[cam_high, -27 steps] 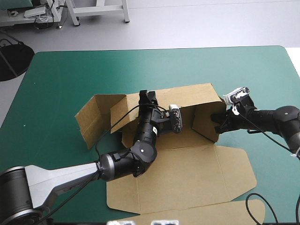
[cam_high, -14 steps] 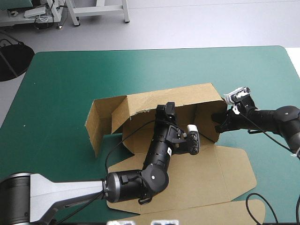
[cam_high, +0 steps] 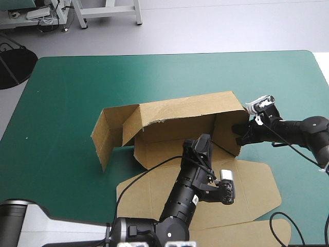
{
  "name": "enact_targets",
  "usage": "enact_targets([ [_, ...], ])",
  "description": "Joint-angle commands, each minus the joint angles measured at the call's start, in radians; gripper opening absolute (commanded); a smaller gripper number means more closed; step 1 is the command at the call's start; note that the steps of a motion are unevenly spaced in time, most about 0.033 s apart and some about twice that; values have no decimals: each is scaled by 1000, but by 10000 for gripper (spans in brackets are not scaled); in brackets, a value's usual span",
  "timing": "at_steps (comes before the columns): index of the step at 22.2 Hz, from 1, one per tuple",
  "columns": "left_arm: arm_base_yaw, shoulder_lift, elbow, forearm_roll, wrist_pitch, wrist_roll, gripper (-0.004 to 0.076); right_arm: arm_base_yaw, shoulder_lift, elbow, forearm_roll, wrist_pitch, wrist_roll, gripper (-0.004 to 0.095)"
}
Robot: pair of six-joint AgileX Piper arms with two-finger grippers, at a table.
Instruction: Fold the box
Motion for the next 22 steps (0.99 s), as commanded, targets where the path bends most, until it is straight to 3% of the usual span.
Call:
enact_targets([
  [1, 3, -62, -49, 58, 51, -18, 25, -1, -13, -16, 4, 78, 26, 1],
  [2, 8, -68, -53, 58, 45, -20, -8, -1, -13, -16, 4, 78, 26, 0],
  [7, 90, -110, -95, 58, -39, -115, -5, -1, -15, -16, -6, 78, 55, 1],
  [11, 256, -173, -189, 11, -144, -146, -5, -1, -15, -16, -49, 88, 71, 1],
  [14, 393, -202, -276, -103, -160, -134, -5, -1, -15, -19, -54, 102, 103, 2],
  [17, 592, -231, -375, -290, -253, -129, -5, -1, -15, -68, -88, 122, 185, 2],
  [20, 830, -240, -457, -578, -264, 18, -5, 11, -15, -186, -125, 173, 325, 2],
  [22, 979, -248, -480, -780, -262, 174, -5, 56, -15, -279, -231, 175, 456, 2],
])
